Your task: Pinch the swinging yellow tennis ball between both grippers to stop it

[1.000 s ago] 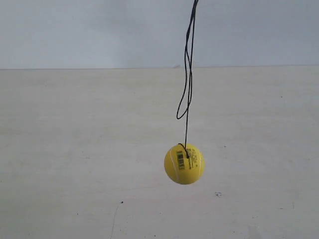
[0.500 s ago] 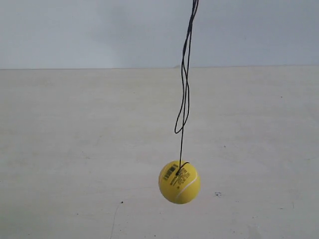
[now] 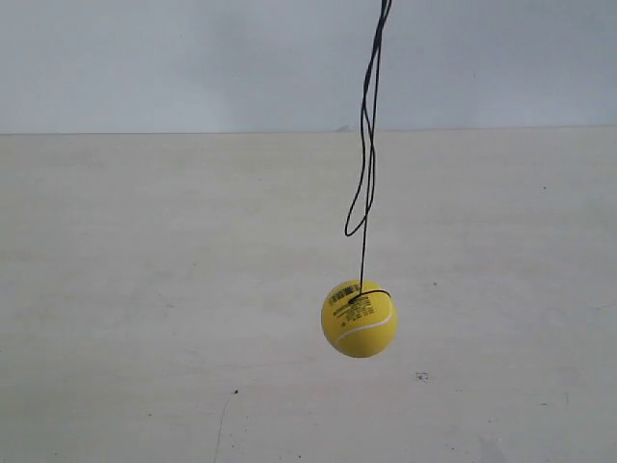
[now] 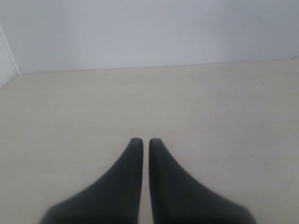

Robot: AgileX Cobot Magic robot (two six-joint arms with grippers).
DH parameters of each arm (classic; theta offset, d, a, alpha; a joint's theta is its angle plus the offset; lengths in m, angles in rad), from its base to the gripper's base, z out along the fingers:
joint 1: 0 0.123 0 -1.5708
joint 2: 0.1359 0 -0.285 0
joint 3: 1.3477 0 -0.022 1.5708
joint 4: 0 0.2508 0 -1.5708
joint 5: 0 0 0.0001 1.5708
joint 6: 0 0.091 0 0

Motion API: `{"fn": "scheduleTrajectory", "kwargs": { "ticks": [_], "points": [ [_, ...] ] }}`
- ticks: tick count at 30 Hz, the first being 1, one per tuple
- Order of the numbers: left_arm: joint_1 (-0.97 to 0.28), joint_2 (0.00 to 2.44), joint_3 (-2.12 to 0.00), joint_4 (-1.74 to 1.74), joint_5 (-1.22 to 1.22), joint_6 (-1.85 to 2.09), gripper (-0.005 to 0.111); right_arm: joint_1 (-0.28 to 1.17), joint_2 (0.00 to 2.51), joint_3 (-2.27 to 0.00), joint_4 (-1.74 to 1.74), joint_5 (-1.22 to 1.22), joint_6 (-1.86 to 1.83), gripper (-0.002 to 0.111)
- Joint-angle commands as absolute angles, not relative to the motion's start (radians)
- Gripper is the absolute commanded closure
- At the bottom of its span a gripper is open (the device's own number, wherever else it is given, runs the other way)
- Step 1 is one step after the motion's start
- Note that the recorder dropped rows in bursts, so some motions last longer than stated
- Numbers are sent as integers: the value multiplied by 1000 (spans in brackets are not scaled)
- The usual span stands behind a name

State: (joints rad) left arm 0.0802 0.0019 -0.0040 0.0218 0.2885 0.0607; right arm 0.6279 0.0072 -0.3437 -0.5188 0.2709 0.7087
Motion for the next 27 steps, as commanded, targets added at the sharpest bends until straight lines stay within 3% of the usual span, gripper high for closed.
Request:
{"fn": "scheduleTrajectory", "kwargs": {
  "ticks": [1,13,17,22,27],
  "points": [
    [84,0,0,23,291,66,102,629,0,-340,-522,265,700,108],
    [84,0,0,23,291,66,102,627,0,-340,-467,267,688,108],
    [84,0,0,23,291,66,102,599,0,-338,-346,250,439,108],
    [84,0,0,23,291,66,102,423,0,-338,16,111,95,108],
    [84,0,0,23,291,66,102,208,0,-338,88,20,86,108]
  ]
}}
